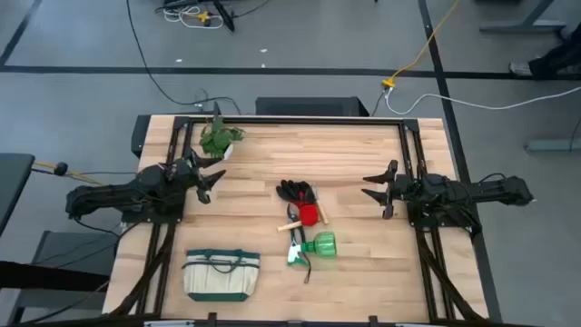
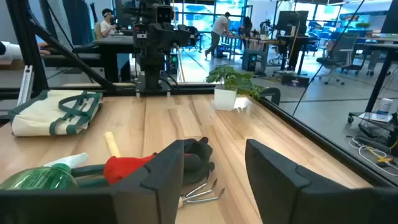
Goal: Pick & Place Garden tools in Gardening bag
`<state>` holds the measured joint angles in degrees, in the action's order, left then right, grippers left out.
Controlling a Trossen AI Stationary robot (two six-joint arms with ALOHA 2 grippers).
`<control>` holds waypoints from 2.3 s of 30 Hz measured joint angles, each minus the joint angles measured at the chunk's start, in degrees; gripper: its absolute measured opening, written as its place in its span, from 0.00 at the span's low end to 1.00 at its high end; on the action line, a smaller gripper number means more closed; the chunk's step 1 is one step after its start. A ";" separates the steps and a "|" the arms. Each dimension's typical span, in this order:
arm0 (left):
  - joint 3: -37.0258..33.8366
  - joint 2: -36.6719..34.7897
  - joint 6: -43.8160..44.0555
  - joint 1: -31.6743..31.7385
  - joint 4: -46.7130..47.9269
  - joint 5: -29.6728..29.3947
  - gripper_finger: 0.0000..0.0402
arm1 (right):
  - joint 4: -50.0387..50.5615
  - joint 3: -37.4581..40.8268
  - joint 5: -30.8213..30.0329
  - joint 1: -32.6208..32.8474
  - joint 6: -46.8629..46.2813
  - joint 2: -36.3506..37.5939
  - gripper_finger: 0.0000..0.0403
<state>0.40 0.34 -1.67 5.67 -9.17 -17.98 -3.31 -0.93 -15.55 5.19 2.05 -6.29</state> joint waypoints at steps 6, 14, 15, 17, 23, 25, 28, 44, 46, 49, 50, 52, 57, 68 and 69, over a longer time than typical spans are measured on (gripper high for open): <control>0.00 0.02 0.00 0.00 0.02 0.00 0.52 | -0.02 -0.01 0.00 0.01 0.00 -0.02 0.43; 0.01 0.01 0.01 -0.02 0.02 0.00 0.52 | -0.01 -0.02 0.00 0.01 0.01 -0.01 0.43; 0.00 0.02 0.00 0.00 0.00 0.02 0.52 | -0.01 -0.01 0.00 0.01 0.01 -0.01 0.43; 0.00 0.02 0.00 -0.02 0.00 0.00 0.52 | -0.02 -0.02 -0.01 0.00 0.00 0.00 0.43; 0.00 0.00 0.00 -0.01 0.01 0.02 0.52 | -0.02 -0.02 0.00 0.02 0.01 -0.01 0.43; 0.01 0.01 0.00 0.00 0.00 0.01 0.52 | -0.01 -0.02 0.00 0.01 0.01 -0.01 0.43; 0.00 0.00 0.01 -0.01 0.01 0.02 0.52 | -0.02 -0.02 0.00 0.02 0.00 -0.02 0.43; 0.01 0.01 -1.58 0.00 -0.05 -1.11 0.52 | -0.01 -0.01 0.00 0.02 0.00 -0.01 0.43; 0.00 0.01 -1.54 0.00 -0.05 -1.11 0.52 | -0.02 -0.01 0.00 0.00 0.01 -0.01 0.43; 0.00 0.00 -1.56 0.00 -0.05 -1.11 0.52 | -0.01 -0.02 -0.01 0.00 0.02 -0.02 0.43; 0.00 0.02 -1.56 0.00 -0.03 -1.11 0.52 | -0.01 -0.01 -0.01 0.00 0.01 -0.01 0.43; 0.00 0.02 -1.53 0.00 -0.05 -1.11 0.52 | 0.00 0.00 0.00 0.00 0.02 0.00 0.43; 0.00 0.00 -1.53 0.00 -0.30 -1.73 0.52 | -0.01 -0.02 0.00 0.00 0.00 -0.02 0.43; 0.02 0.02 8.59 0.00 0.41 1.63 0.52 | -0.02 -0.02 0.00 0.00 0.02 -0.02 0.43; 0.00 0.02 10.27 0.00 0.46 3.38 0.52 | -0.08 -0.02 -0.02 0.01 0.00 -0.02 0.43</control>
<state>0.40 0.36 8.60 5.67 -8.71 -14.59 -3.39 -0.95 -15.57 5.20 2.04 -6.31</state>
